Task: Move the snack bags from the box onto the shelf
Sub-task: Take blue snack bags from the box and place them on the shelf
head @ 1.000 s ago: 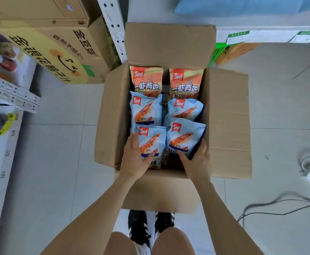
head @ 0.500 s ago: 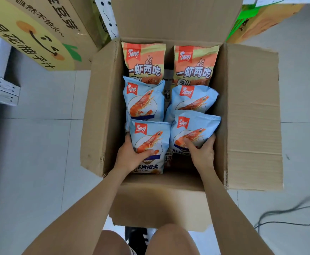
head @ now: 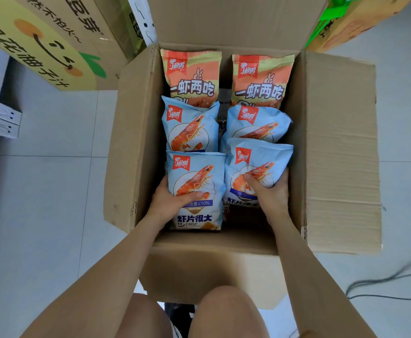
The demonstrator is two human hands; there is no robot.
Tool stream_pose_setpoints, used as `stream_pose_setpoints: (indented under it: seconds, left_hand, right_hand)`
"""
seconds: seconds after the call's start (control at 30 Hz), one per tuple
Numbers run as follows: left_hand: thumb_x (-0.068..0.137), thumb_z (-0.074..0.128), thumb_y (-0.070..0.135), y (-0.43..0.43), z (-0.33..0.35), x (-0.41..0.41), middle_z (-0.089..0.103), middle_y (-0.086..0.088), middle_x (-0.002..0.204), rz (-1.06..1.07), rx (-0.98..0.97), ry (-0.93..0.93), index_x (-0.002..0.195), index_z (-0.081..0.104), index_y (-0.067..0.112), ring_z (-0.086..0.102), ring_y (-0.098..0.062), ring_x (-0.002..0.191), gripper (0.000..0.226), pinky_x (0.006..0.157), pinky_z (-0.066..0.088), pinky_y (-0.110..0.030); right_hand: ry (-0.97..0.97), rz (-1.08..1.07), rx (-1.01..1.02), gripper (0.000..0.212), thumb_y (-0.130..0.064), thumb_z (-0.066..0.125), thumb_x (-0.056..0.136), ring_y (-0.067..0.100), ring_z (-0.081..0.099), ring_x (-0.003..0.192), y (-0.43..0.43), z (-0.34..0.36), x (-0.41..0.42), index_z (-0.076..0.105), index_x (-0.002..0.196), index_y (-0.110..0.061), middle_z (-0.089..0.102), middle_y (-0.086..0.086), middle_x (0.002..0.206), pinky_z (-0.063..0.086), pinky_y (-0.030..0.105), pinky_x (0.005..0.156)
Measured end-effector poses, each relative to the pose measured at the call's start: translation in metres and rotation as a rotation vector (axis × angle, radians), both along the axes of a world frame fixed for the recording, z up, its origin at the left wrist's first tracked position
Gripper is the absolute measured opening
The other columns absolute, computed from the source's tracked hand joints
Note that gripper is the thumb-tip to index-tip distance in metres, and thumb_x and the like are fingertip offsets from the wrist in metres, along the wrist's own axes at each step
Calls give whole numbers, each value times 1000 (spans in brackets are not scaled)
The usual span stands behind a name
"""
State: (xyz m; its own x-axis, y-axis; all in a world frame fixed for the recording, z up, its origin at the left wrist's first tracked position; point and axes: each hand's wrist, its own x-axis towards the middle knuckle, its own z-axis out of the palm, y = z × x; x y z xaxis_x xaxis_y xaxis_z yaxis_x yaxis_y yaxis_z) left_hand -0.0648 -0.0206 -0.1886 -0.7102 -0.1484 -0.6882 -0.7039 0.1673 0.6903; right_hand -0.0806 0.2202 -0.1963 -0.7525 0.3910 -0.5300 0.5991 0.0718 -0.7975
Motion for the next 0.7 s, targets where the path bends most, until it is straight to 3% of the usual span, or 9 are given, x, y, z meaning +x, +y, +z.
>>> stream_pose_setpoints:
  seconds: [0.1, 0.23, 0.43, 0.53, 0.7]
  left_hand:
    - [58, 93, 30, -1, 13, 1, 72, 7, 109, 16, -1, 17, 121, 57, 28, 71, -10, 94, 73, 78, 61, -33]
    - [53, 95, 35, -3, 42, 4, 72, 9, 107, 44, -6, 43, 119, 58, 29, 71, -8, 93, 76, 77, 60, -33]
    - [54, 95, 38, -4, 113, 8, 74, 8, 101, 39, -5, 67, 115, 61, 26, 73, -10, 86, 71, 69, 61, -30]
    - [61, 92, 32, -6, 162, 8, 74, 9, 97, 22, -1, 95, 114, 62, 25, 73, -7, 80, 62, 62, 59, -23]
    - [59, 93, 36, -13, 242, 11, 74, 5, 102, 40, 6, 122, 117, 60, 23, 74, -12, 83, 68, 71, 62, -38]
  right_hand:
    - [19, 15, 35, 68, -28, 87, 68, 0, 64, 96, -1, 16, 2, 46, 123, -31, 63, -19, 104, 57, 28, 82]
    - [60, 43, 95, 66, -29, 87, 68, -2, 63, 94, -2, 48, 3, 47, 121, -26, 64, -14, 104, 49, 9, 68]
    - [102, 71, 148, 65, -32, 88, 65, 2, 65, 96, -1, 122, 9, 49, 117, -28, 65, -16, 103, 51, 22, 79]
    - [115, 83, 170, 61, -28, 87, 68, -5, 63, 89, 0, 174, 13, 49, 115, -27, 64, -18, 98, 50, 18, 74]
    - [122, 83, 222, 61, -32, 88, 65, -2, 65, 86, 0, 261, 15, 52, 114, -23, 66, -18, 93, 54, 26, 76]
